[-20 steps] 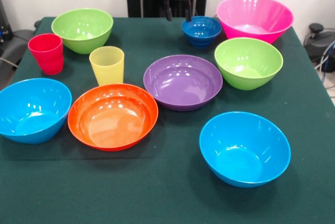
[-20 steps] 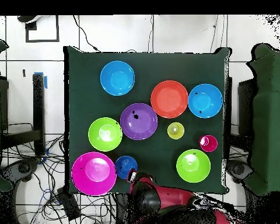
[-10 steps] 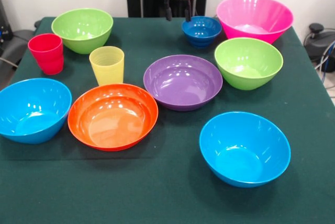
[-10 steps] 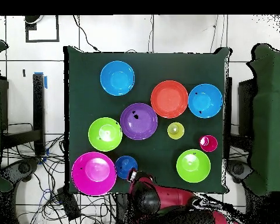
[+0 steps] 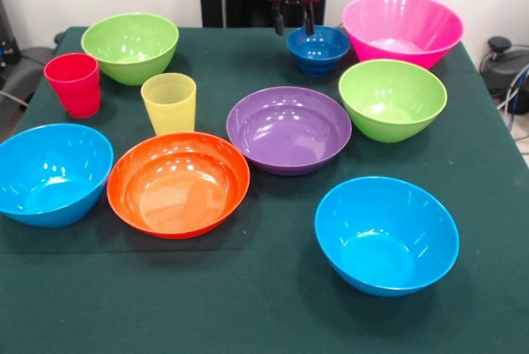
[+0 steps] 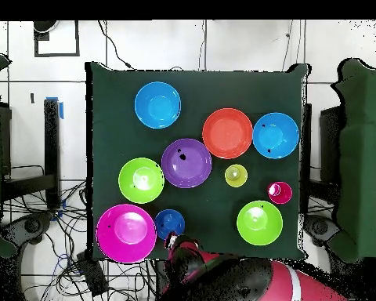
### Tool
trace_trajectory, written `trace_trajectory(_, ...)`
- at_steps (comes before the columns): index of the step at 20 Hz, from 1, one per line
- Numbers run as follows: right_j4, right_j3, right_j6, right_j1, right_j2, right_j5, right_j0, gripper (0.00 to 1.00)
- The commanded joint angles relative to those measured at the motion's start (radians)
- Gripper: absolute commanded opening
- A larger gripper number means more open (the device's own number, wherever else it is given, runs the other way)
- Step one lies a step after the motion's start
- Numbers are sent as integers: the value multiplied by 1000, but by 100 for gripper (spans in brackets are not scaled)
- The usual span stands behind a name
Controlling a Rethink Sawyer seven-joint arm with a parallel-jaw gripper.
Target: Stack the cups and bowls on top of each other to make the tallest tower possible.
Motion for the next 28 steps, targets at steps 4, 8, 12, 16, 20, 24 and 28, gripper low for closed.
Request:
trace_trajectory(4, 48, -127, 164, 56, 52, -63, 38, 100)
trace_trajectory(8, 71, -131, 171, 54, 22, -66, 66, 0)
trace_trajectory(12, 70, -131, 174, 57, -2, -103, 85, 0)
trace_trajectory(16, 72, -126, 180, 52, -8, -118, 88, 0)
trace_trajectory(20, 84, -128, 183, 48, -10, -111, 91, 0)
trace_trajectory(24, 89, -127, 184, 45, -8, -105, 89, 0)
trace_trajectory(28, 92, -127, 185, 42, -16, -96, 84, 0)
